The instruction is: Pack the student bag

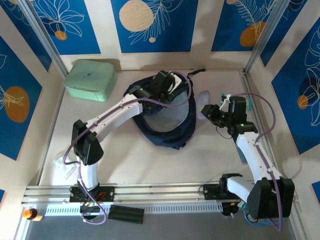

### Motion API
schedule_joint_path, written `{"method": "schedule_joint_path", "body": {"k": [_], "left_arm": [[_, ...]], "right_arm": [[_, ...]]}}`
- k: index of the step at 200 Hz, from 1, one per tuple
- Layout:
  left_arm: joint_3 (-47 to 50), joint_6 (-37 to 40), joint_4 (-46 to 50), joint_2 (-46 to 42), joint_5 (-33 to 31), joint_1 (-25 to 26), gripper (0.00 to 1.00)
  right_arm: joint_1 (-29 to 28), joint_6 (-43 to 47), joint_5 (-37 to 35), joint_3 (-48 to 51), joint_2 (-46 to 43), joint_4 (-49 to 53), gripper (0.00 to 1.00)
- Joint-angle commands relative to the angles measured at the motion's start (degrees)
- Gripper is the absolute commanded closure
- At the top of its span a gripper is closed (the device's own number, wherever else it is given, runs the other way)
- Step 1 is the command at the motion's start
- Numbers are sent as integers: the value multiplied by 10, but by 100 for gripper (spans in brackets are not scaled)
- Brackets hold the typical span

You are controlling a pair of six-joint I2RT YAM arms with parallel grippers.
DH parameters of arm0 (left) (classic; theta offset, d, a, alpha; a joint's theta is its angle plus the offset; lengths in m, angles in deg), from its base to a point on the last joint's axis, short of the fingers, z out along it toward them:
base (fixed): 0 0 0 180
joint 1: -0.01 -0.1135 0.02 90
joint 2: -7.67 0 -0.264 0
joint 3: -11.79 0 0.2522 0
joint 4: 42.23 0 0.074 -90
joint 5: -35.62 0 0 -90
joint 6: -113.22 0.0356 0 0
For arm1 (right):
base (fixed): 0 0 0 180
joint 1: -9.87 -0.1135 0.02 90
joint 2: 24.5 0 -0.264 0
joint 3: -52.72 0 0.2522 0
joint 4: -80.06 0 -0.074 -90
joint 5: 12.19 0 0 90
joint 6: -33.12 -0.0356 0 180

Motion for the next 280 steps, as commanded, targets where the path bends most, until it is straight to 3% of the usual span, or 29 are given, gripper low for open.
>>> {"method": "schedule_joint_path", "body": {"k": [1, 35, 89, 131, 219, 248, 280], "left_arm": [[-5, 5, -102, -39, 18, 7, 100], [-12, 7, -109, -40, 17, 9, 100], [-4, -3, -125, -57, 35, 10, 100], [-20, -44, -111, -54, -41, 8, 100], [-34, -84, -107, -51, -33, 5, 100], [-40, -95, -101, -47, -28, -1, 100], [-41, -101, -98, -43, -23, -5, 100]], "right_arm": [[-49, -29, 71, -6, 36, -58, 74], [-115, -68, 49, -42, 116, -75, 74], [-173, -93, 93, -111, 260, -92, 74], [-171, -161, 72, -144, 346, -187, 76], [-173, -340, -29, -197, 504, -358, 75], [-175, -342, -26, -210, 510, -350, 60], [-179, -328, -45, -157, 437, -306, 45]]}}
